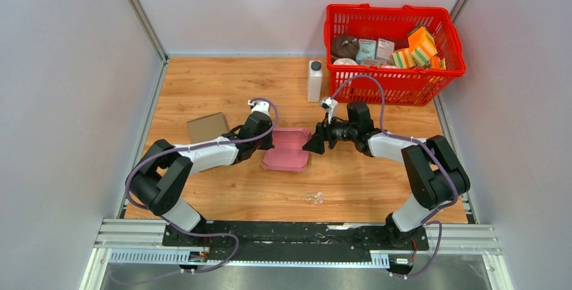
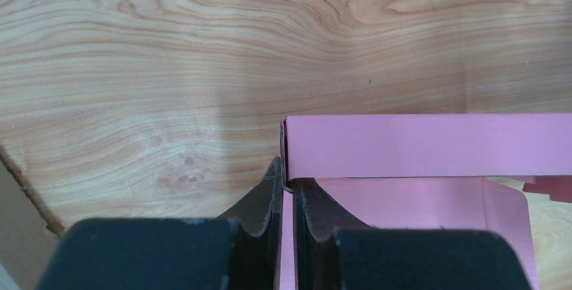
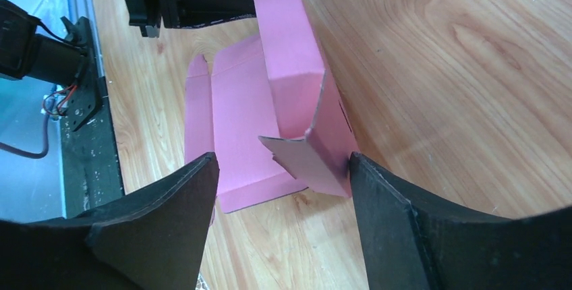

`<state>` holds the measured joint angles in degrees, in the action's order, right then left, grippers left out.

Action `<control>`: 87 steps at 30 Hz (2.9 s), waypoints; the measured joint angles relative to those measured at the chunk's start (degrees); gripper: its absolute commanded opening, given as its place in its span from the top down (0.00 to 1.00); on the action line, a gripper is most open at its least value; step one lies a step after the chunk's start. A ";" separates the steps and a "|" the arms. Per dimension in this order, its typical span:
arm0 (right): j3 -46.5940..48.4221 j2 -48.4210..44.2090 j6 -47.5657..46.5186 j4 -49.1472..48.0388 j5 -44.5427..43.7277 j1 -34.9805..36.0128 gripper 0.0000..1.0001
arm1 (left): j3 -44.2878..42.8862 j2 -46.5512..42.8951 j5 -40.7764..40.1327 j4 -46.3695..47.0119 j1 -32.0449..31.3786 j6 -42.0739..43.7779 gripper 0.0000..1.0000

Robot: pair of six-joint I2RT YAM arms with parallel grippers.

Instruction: Fold the paper box

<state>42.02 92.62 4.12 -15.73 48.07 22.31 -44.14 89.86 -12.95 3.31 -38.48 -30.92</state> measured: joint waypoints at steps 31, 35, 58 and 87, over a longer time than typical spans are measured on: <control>-2.38 -0.85 9.51 -7.30 -13.60 8.22 0.36 | -1.20 -0.42 -2.23 -4.37 0.57 -2.58 1.00; -3.28 -2.99 10.36 -6.99 -15.28 8.52 0.34 | -1.40 -0.42 -3.17 -5.09 0.31 -3.48 1.00; 6.73 -1.86 32.70 13.11 -61.24 25.00 0.58 | -5.25 -0.28 -13.73 -17.49 -3.39 -12.81 1.00; -1.70 -5.31 14.21 5.35 -28.74 14.16 0.11 | -2.08 -2.23 -16.31 -14.99 -4.96 -12.24 1.00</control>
<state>40.32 87.31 18.33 -10.37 19.33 36.47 -46.22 87.64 -29.26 -11.68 -43.44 -43.16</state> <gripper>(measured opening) 0.881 0.115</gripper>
